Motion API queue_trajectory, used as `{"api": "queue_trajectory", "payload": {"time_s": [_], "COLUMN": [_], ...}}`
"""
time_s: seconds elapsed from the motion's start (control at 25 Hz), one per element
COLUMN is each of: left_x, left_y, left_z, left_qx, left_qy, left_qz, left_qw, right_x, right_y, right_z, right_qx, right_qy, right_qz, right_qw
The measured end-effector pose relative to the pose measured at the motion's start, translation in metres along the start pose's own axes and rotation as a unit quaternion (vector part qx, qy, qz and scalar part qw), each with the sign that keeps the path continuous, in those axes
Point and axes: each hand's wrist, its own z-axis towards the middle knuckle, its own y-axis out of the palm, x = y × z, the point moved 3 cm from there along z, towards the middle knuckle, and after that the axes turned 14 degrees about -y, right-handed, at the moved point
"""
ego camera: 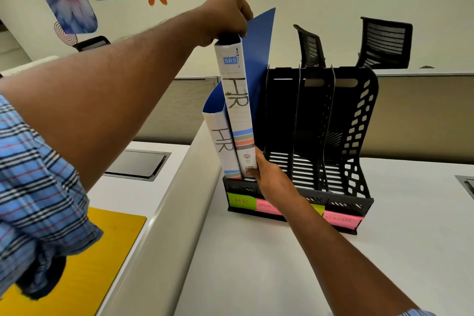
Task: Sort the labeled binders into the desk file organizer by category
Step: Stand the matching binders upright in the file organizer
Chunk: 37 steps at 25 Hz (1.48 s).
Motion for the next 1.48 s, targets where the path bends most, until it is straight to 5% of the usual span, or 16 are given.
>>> {"api": "queue_trajectory", "payload": {"time_s": [0.6, 0.92, 1.16, 1.48], "left_x": [-0.001, -0.034, -0.052, -0.055], "left_y": [0.029, 0.07, 0.1, 0.105], "left_z": [0.001, -0.005, -0.002, -0.001], "left_qx": [0.065, 0.028, 0.065, 0.03], "left_qy": [-0.014, -0.047, -0.018, -0.042], "left_qz": [0.054, 0.089, 0.17, 0.157], "left_qw": [0.996, 0.995, 0.983, 0.986], "right_x": [0.001, 0.004, 0.001, -0.004], "right_y": [0.004, 0.011, 0.01, 0.014], "right_z": [-0.007, -0.009, -0.008, -0.007], "right_qx": [0.038, 0.077, 0.07, 0.073], "right_qy": [-0.089, -0.053, -0.071, -0.04], "right_qz": [-0.066, -0.011, -0.114, -0.106], "right_qw": [0.993, 0.996, 0.988, 0.991]}}
